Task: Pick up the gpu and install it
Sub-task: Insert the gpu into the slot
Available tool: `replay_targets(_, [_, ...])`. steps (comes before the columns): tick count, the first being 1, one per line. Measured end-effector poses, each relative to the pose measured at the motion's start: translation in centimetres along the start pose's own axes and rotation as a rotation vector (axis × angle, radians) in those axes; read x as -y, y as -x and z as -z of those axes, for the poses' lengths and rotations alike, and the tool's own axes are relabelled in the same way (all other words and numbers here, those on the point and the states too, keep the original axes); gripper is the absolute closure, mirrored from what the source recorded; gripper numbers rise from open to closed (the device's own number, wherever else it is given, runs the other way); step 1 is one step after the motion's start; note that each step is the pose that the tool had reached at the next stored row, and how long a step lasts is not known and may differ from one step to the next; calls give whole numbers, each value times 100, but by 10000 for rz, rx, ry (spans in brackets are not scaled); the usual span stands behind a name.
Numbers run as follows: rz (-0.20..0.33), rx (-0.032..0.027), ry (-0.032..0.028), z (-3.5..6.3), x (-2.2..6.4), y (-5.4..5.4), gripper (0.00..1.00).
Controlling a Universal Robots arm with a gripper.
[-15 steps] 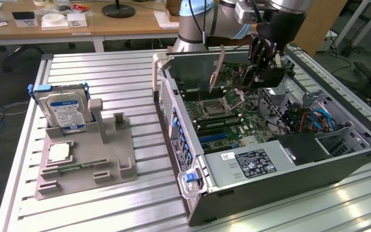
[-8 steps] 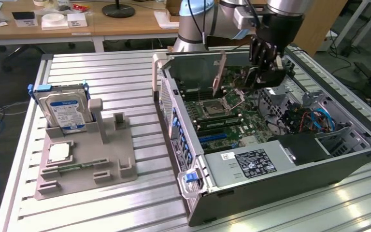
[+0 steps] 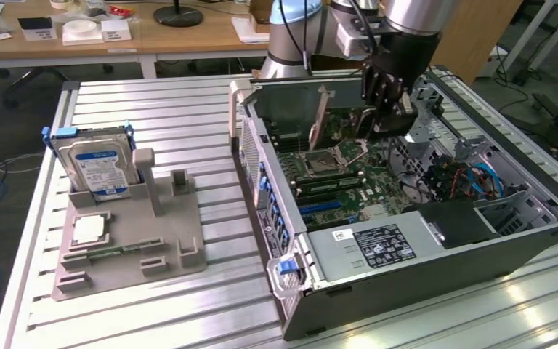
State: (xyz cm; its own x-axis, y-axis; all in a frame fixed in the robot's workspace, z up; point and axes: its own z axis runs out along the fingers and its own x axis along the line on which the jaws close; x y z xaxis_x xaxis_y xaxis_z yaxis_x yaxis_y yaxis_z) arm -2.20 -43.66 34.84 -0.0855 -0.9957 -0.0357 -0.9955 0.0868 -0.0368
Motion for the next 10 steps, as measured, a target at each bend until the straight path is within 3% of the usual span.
replay_targets(4, [568, 20, 30, -67, -12, -3, 72])
replay_targets(10, [594, 21, 32, -164, -209, -24, 72])
